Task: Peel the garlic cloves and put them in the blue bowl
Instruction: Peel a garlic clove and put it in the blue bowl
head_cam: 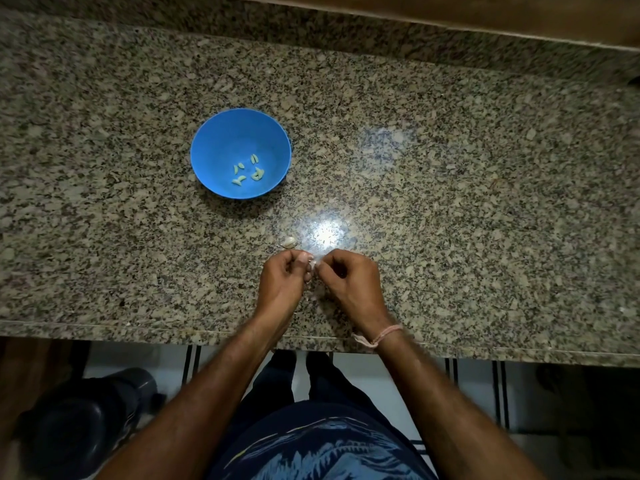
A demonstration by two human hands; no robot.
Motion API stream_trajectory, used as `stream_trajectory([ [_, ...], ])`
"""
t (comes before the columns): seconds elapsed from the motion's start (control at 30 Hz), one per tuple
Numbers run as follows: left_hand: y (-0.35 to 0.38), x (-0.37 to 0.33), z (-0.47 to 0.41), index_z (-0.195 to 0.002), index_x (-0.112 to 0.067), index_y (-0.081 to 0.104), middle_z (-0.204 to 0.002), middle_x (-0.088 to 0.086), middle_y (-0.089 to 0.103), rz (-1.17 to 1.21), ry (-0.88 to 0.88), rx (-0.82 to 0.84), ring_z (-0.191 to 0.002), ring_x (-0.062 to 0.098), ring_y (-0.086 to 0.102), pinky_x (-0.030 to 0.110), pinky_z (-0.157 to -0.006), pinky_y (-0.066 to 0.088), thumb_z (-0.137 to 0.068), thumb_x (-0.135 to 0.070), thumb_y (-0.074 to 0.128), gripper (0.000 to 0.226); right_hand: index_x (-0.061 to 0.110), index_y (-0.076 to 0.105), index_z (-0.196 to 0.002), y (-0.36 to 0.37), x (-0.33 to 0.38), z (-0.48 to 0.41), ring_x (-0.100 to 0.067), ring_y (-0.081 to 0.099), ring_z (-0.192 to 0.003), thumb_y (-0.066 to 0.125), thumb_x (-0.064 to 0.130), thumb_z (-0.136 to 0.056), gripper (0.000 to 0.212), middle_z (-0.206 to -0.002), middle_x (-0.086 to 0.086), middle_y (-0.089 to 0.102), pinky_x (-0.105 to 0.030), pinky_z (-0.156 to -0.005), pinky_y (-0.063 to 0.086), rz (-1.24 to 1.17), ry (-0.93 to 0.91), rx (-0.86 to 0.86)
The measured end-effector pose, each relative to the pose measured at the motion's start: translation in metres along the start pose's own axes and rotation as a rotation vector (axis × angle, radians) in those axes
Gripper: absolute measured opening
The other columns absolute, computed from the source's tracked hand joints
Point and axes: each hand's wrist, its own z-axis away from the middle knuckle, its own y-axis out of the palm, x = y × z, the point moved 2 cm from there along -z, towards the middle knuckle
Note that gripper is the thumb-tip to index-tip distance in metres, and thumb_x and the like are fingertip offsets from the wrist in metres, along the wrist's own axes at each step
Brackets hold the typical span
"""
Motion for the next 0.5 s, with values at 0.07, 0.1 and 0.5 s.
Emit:
stream_trajectory([
  [0.07, -0.0018, 0.0003, -0.0013, -0.101, -0.015, 0.069, -0.089, 0.000, 0.068, -0.156, 0.064, -0.040, -0.080, 0.012, 0.061, 0.030, -0.072, 0.052, -0.106, -0.027, 0.055, 0.019, 0.021, 0.077, -0.093, -0.0017, -0.0036, 0.0009, -0.002, 0.063, -0.076, 0.073, 0.019, -0.095, 0.004, -0.086, 0.010, 0.073, -0.023, -0.071, 0.055, 0.231, -0.090, -0.013],
  [0.1, -0.0024, 0.0007, -0.0017, -0.101, -0.015, 0.068, -0.089, 0.000, 0.067, -0.230, 0.089, -0.058, -0.081, 0.012, 0.061, 0.027, -0.070, 0.050, -0.107, -0.028, 0.055, 0.019, 0.023, 0.077, -0.095, -0.0021, -0.0047, 0.0017, -0.004, 0.063, -0.079, 0.073, 0.017, -0.095, 0.007, -0.088, 0.011, 0.073, -0.028, -0.075, 0.057, 0.281, -0.111, -0.032],
  [0.5, 0.0024, -0.0065, 0.0073, -0.101, -0.014, 0.065, -0.092, -0.002, 0.065, -0.563, 0.278, -0.128, -0.079, 0.006, 0.058, 0.019, -0.061, 0.039, -0.106, -0.025, 0.056, 0.015, 0.012, 0.077, -0.095, -0.0001, -0.0009, -0.0013, -0.005, 0.072, -0.081, 0.078, 0.023, -0.092, 0.011, -0.086, 0.007, 0.076, -0.018, -0.073, 0.058, -0.177, -0.061, -0.012],
])
